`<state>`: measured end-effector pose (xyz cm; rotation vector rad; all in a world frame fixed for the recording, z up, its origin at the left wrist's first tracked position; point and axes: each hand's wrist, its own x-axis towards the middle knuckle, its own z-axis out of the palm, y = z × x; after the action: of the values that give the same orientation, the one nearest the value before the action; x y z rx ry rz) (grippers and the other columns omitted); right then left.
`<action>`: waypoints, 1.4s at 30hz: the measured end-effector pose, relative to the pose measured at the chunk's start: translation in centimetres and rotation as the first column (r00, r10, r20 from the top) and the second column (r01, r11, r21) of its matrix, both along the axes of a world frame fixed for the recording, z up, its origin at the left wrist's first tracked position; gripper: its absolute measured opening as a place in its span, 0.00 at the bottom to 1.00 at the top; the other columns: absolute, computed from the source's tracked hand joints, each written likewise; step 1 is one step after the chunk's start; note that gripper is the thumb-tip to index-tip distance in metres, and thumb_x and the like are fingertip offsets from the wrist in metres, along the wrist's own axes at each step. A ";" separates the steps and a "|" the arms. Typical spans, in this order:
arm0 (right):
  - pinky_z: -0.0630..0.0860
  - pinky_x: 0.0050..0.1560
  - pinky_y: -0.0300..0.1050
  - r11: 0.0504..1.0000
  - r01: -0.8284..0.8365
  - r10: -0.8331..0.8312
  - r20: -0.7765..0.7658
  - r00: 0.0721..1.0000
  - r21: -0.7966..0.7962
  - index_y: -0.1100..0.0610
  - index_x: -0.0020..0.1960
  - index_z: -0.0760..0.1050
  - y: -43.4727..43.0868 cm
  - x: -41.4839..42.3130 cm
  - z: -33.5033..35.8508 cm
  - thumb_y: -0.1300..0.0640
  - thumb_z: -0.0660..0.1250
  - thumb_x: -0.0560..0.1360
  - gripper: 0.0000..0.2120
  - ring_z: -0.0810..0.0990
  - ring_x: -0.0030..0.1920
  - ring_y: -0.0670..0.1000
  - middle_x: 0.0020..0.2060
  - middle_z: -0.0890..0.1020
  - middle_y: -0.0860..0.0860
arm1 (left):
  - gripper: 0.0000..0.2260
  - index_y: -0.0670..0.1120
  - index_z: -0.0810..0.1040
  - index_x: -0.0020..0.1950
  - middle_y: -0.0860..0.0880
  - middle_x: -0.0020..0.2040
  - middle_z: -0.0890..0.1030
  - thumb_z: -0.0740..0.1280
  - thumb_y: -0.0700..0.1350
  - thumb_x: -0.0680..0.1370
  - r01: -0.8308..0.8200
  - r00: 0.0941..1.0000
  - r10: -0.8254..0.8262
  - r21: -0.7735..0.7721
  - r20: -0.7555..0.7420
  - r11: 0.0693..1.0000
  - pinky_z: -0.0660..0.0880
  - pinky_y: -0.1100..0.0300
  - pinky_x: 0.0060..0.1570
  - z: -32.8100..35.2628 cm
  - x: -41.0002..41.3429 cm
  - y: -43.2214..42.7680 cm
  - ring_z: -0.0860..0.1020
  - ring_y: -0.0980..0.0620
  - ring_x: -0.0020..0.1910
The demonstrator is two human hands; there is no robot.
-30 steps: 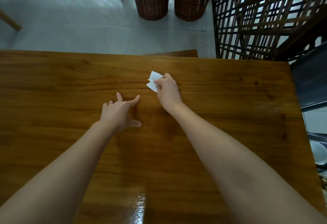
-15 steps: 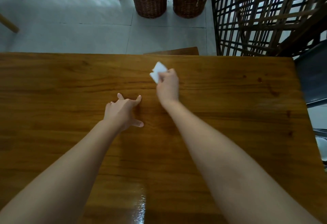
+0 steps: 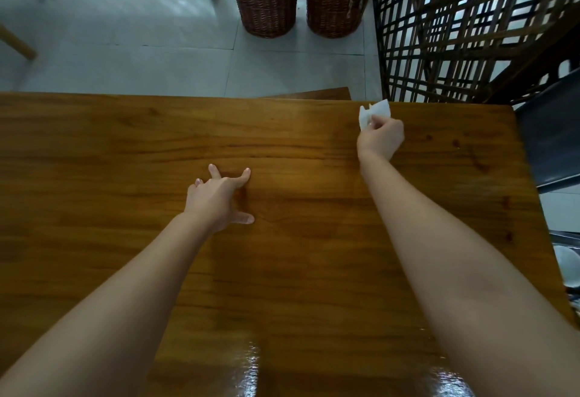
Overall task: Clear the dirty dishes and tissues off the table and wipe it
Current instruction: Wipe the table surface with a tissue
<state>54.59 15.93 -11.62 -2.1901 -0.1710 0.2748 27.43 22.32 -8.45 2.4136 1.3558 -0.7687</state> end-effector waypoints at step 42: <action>0.67 0.40 0.28 0.932 -0.305 0.323 0.066 0.944 -0.195 0.60 0.61 0.78 -20.8 -1.5 0.9 0.61 0.63 0.79 0.12 0.74 0.48 0.46 0.53 0.76 0.53 | 0.32 0.62 0.38 0.77 0.46 0.79 0.44 0.58 0.51 0.82 0.245 0.945 -0.254 0.068 0.208 0.967 0.51 0.41 0.73 0.6 0.5 -8.7 0.48 0.43 0.78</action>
<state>53.12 -4.88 -10.70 -2.3559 -0.5754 0.3745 27.91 13.62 -7.85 2.6453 1.0062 -0.5187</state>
